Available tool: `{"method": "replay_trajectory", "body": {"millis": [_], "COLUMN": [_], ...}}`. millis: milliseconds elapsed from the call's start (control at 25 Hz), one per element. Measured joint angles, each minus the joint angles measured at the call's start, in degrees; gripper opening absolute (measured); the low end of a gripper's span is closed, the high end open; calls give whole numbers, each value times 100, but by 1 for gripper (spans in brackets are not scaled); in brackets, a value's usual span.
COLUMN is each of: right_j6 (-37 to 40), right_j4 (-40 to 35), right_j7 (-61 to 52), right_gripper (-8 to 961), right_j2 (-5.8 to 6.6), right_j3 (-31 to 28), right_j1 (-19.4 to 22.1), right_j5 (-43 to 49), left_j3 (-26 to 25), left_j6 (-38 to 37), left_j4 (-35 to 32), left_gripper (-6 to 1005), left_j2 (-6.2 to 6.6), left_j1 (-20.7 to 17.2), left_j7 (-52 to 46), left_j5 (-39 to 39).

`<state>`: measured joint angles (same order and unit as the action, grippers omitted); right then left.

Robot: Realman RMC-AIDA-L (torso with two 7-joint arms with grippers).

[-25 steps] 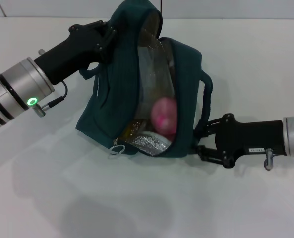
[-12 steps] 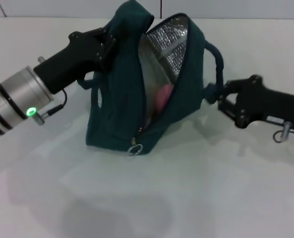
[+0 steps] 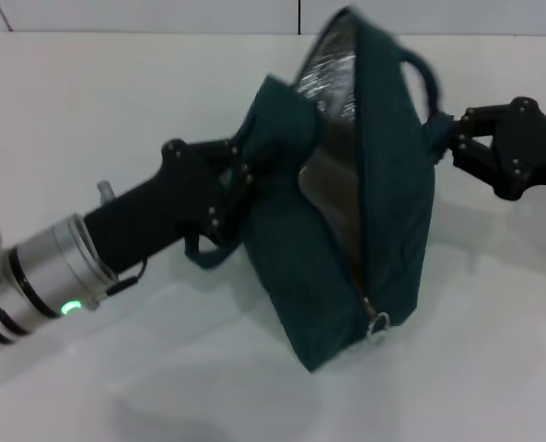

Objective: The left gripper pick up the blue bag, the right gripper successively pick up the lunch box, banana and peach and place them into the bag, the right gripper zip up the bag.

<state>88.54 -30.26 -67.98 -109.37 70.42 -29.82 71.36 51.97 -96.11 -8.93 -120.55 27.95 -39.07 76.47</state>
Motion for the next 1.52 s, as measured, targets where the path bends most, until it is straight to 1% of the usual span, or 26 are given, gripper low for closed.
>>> {"method": "replay_trajectory", "body": {"millis": [80, 120, 280, 440, 600, 720, 920, 1040, 1160, 1280, 1400, 1520], "right_j6": [73, 125, 228, 98, 62, 36, -15, 32, 179, 471, 946, 1283], "right_j4": [-3, -6, -11, -13, -15, -16, -16, -16, -100, -207, -276, -359], "right_j7": [-89, -105, -170, -132, -90, -80, -88, -98, -95, -73, 56, 245], "right_gripper": [77, 77, 76, 76, 103, 123, 157, 177, 198, 218, 415, 471], "right_j2": [71, 93, 120, 96, 77, 26, 9, 4, 1, -9, -6, 20], "right_j3": [-2, -14, -28, -54, -57, -58, -62, -99, -368, -766, -1169, -1258], "right_j1": [-91, -140, -195, -111, -107, -151, -140, -66, 119, 352, 581, 718], "right_j5": [158, 290, 612, 639, 642, 647, 651, 651, 647, 647, 651, 828], "left_j3": [2, 3, -4, -14, -14, -17, -9, 6, 9, 16, 22, 23], "left_j6": [-1, 0, 104, 340, 449, 523, 550, 549, 547, 547, 550, 550], "left_j4": [434, 524, 930, 1015, 1047, 1110, 1154, 1157, 1157, 1156, 1146, 1134], "left_gripper": [38, 38, 38, 37, 37, 38, 38, 39, 38, 38, 37, 38], "left_j2": [-17, -17, -20, -21, -21, -21, -21, -21, -21, -21, -21, -21], "left_j1": [25, 33, 105, 137, 136, 130, 134, 126, 118, 129, 133, 133], "left_j7": [375, 461, 717, 753, 865, 932, 983, 1004, 1011, 1015, 1016, 1016], "left_j5": [-292, -413, -971, -1247, -1324, -1520, -1558, -1551, -1557, -1559, -1557, -1546]}}
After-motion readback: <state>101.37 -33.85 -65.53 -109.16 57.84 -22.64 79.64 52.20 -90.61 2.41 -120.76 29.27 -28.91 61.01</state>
